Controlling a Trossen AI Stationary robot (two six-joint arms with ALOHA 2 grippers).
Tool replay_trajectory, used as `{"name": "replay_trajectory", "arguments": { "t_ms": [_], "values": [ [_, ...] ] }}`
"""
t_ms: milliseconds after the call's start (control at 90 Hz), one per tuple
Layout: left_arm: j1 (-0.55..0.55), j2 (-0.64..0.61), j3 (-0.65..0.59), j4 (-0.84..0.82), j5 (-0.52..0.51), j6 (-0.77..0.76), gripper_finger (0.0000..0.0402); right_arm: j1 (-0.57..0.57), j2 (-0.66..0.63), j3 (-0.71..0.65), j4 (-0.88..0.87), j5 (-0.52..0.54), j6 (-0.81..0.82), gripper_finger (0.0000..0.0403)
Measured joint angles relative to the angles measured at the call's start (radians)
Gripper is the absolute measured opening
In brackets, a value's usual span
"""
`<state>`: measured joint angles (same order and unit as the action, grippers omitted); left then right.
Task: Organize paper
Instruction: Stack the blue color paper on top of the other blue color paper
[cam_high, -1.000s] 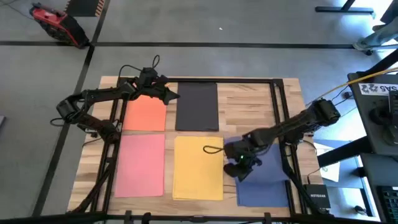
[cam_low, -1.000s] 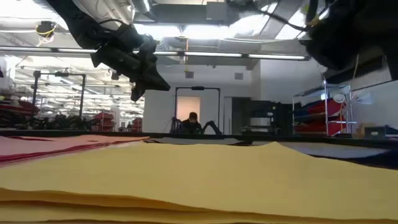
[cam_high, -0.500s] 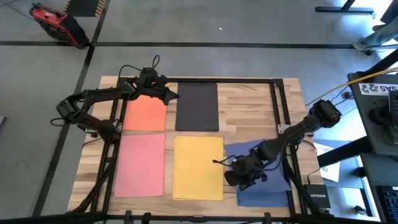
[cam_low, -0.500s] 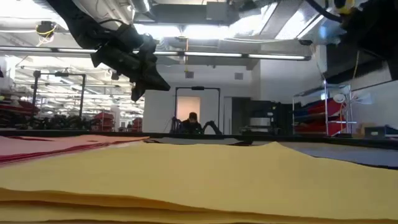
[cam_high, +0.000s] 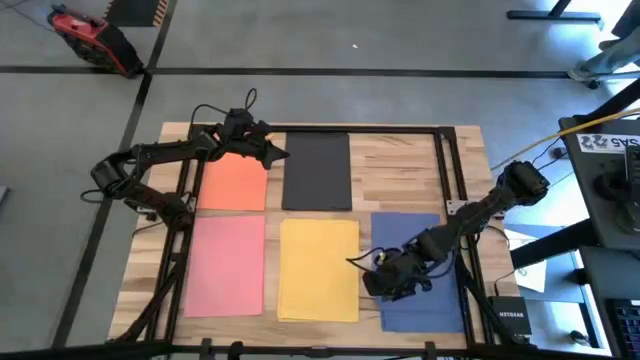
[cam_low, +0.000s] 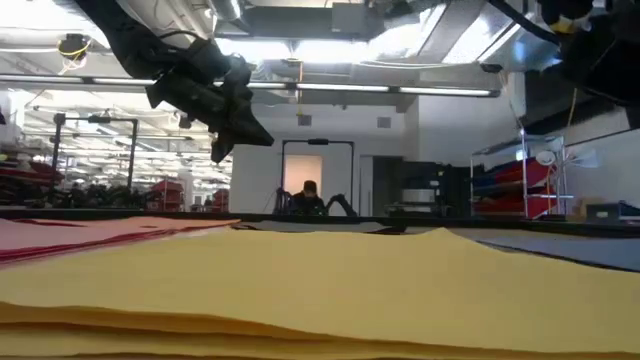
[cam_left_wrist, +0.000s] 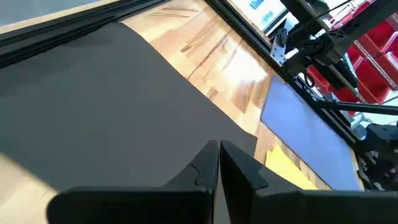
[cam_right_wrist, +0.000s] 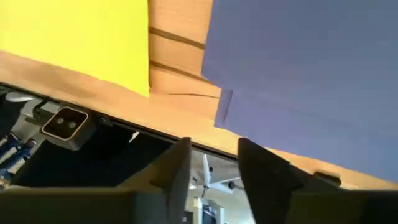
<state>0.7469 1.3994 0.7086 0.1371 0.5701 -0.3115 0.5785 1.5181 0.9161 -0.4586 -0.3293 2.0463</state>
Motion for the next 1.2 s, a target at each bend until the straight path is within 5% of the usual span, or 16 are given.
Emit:
{"name": "replay_trajectory", "arguments": {
  "t_ms": [167,444,689,900,1200],
  "values": [
    [0.0,0.0,0.0,0.0,0.0,-0.001,0.0,-0.003,0.0,0.0,-0.012,0.107,-0.108,0.0139],
    [0.0,0.0,0.0,0.001,0.0,0.003,0.0,-0.144,-0.01,0.0,-0.311,0.365,-0.329,0.0016],
    [0.0,0.0,0.0,0.0,0.0,-0.024,0.0,-0.473,-0.013,-0.003,-0.393,0.399,-0.809,0.0001],
    [0.0,0.0,0.0,0.0,-0.006,-0.052,0.0,-0.728,-0.012,-0.066,-0.292,0.441,-0.988,0.0],
    [0.0,0.0,0.0,-0.018,-0.015,-0.071,0.0,-0.772,-0.011,-0.229,-0.059,0.377,-0.976,0.0]
  ]
}}
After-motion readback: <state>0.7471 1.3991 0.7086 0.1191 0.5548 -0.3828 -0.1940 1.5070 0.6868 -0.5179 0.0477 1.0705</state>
